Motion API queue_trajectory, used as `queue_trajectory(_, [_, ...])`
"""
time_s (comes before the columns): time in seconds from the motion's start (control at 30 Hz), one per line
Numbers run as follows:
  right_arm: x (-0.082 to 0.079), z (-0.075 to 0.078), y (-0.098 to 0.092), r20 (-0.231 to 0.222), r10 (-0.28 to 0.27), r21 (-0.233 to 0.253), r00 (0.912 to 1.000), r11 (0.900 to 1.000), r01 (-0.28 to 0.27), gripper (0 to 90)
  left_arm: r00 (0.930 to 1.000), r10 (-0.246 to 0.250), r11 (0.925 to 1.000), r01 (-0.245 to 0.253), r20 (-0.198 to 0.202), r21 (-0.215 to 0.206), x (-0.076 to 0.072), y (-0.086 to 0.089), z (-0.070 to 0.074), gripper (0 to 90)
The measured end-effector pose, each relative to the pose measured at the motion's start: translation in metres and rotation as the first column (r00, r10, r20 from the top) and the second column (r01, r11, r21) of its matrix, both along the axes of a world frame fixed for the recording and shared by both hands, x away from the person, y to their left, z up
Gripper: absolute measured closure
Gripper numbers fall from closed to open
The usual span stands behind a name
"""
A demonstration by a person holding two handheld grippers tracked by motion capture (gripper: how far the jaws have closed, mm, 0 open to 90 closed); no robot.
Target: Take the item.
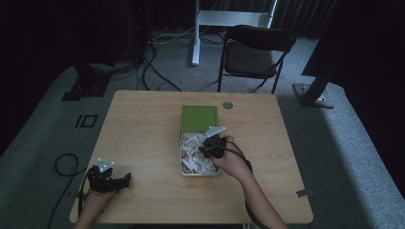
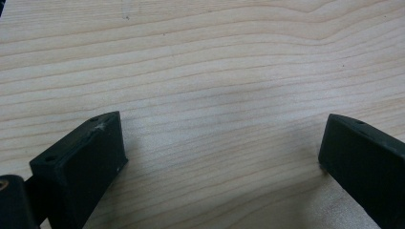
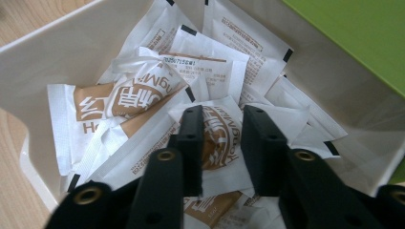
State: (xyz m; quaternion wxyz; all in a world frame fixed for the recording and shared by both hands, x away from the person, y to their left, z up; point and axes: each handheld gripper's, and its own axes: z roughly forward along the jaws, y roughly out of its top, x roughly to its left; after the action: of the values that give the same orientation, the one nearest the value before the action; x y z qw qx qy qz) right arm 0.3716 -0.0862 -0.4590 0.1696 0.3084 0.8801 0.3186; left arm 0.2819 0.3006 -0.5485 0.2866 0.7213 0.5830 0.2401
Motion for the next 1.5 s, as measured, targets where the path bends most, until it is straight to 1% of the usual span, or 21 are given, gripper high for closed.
queue_trajectory(0.03, [0.0, 0.001, -0.001, -0.005, -0.004, 0.016, 1.0, 1.0, 0.004, 77.6, 1.0, 0.0, 1.0, 0.0, 0.0, 0.0, 0.0, 0.0, 0.0, 2.6])
queue_trajectory(0.2, [0.0, 0.005, -0.002, -0.009, 0.0, 0.048, 1.0, 0.999, 0.0, 82.0, 1.0, 0.001, 1.0, -0.001, 0.001, -0.001, 0.0, 0.0, 0.0, 2.7])
queue_trajectory(0.3, [-0.002, 0.008, -0.001, 0.002, 0.009, 0.052, 1.0, 0.999, -0.009, 82.6, 1.0, 0.003, 1.0, -0.003, 0.002, -0.003, 0.0, 0.0, 0.0, 2.7])
queue_trajectory(0.43, [-0.004, 0.016, -0.003, 0.018, 0.009, 0.078, 0.9998, 0.997, -0.011, 83.3, 1.0, 0.002, 1.0, -0.002, 0.001, -0.002, 0.0, 0.0, 0.0, 2.7])
queue_trajectory(0.47, [-0.004, 0.018, -0.003, 0.017, 0.011, 0.077, 0.9998, 0.997, -0.012, 83.4, 1.0, 0.001, 1.0, -0.001, 0.001, -0.002, 0.0, 0.0, 0.0, 2.6])
queue_trajectory(0.63, [-0.007, 0.028, -0.009, 0.025, 0.011, 0.12, 0.9996, 0.993, -0.014, 83.4, 1.0, 0.0, 1.0, 0.0, 0.001, 0.0, 0.0, 0.0, 0.0, 2.6])
queue_trajectory(0.7, [-0.009, 0.033, -0.011, 0.038, 0.01, 0.142, 0.9992, 0.99, -0.015, 83.4, 1.0, 0.0, 1.0, 0.0, 0.002, 0.0, 0.0, 0.0, 0.0, 2.6])
queue_trajectory(0.73, [-0.01, 0.036, -0.012, 0.037, 0.013, 0.149, 0.9992, 0.989, -0.018, 83.4, 1.0, 0.0, 1.0, 0.0, 0.002, 0.0, 0.0, 0.0, 0.0, 2.6])
queue_trajectory(0.8, [-0.012, 0.041, -0.014, 0.047, 0.014, 0.169, 0.9988, 0.985, -0.022, 83.4, 1.0, 0.0, 1.0, 0.0, 0.002, 0.0, 0.0, 0.0, 0.0, 2.7])
queue_trajectory(0.9, [-0.016, 0.05, -0.017, 0.067, 0.02, 0.178, 0.9975, 0.984, -0.031, 83.4, 1.0, 0.0, 1.0, 0.0, 0.001, 0.0, 0.0, 0.0, 0.0, 2.7])
queue_trajectory(0.97, [-0.017, 0.056, -0.019, 0.084, 0.009, 0.194, 0.9965, 0.981, -0.025, 83.4, 1.0, 0.0, 1.0, 0.0, 0.001, 0.0, 0.0, 0.0, 0.0, 2.6])
queue_trajectory(1.0, [-0.018, 0.058, -0.02, 0.092, 0.014, 0.192, 0.9957, 0.981, -0.032, 83.4, 1.0, 0.0, 1.0, 0.0, 0.001, 0.0, 0.0, 0.0, 0.0, 2.6])
queue_trajectory(1.13, [-0.02, 0.068, -0.027, 0.151, 0.001, 0.234, 0.9885, 0.972, -0.037, 83.4, 1.0, 0.0, 1.0, 0.0, 0.002, 0.0, 0.0, 0.0, 0.0, 2.6])
queue_trajectory(1.17, [-0.02, 0.07, -0.029, 0.159, -0.006, 0.235, 0.9872, 0.971, -0.033, 83.4, 1.0, 0.0, 1.0, 0.0, 0.002, 0.0, 0.0, 0.0, 0.0, 2.6])
queue_trajectory(1.2, [-0.02, 0.072, -0.031, 0.163, -0.007, 0.234, 0.9865, 0.972, -0.032, 83.4, 1.0, 0.0, 1.0, 0.0, 0.002, 0.0, 0.0, 0.0, 0.0, 2.6])
queue_trajectory(1.23, [-0.02, 0.074, -0.033, 0.17, -0.014, 0.245, 0.9854, 0.969, -0.028, 83.4, 1.0, 0.001, 1.0, -0.001, 0.002, 0.0, 0.0, 0.0, 0.0, 2.6])
queue_trajectory(1.27, [-0.02, 0.075, -0.035, 0.169, -0.018, 0.24, 0.9855, 0.97, -0.023, 83.4, 1.0, 0.001, 1.0, -0.001, 0.002, 0.0, 0.0, 0.0, 0.0, 2.6])
queue_trajectory(1.33, [-0.02, 0.077, -0.04, 0.178, -0.036, 0.248, 0.9833, 0.969, -0.01, 83.4, 1.0, 0.001, 1.0, -0.001, 0.002, 0.0, 0.0, 0.0, 0.0, 2.6])
queue_trajectory(1.37, [-0.019, 0.077, -0.042, 0.177, -0.038, 0.245, 0.9836, 0.97, -0.007, 83.4, 1.0, 0.0, 1.0, 0.0, 0.002, 0.0, 0.0, 0.0, 0.0, 2.6])
queue_trajectory(1.47, [-0.017, 0.077, -0.05, 0.191, -0.073, 0.251, 0.9789, 0.968, 0.023, 83.4, 1.0, 0.0, 1.0, 0.0, 0.002, 0.0, 0.0, 0.0, 0.0, 2.6])
queue_trajectory(1.5, [-0.017, 0.077, -0.053, 0.194, -0.087, 0.259, 0.9772, 0.965, 0.034, 83.4, 1.0, 0.0, 1.0, 0.0, 0.002, 0.0, 0.0, 0.0, 0.0, 2.6])
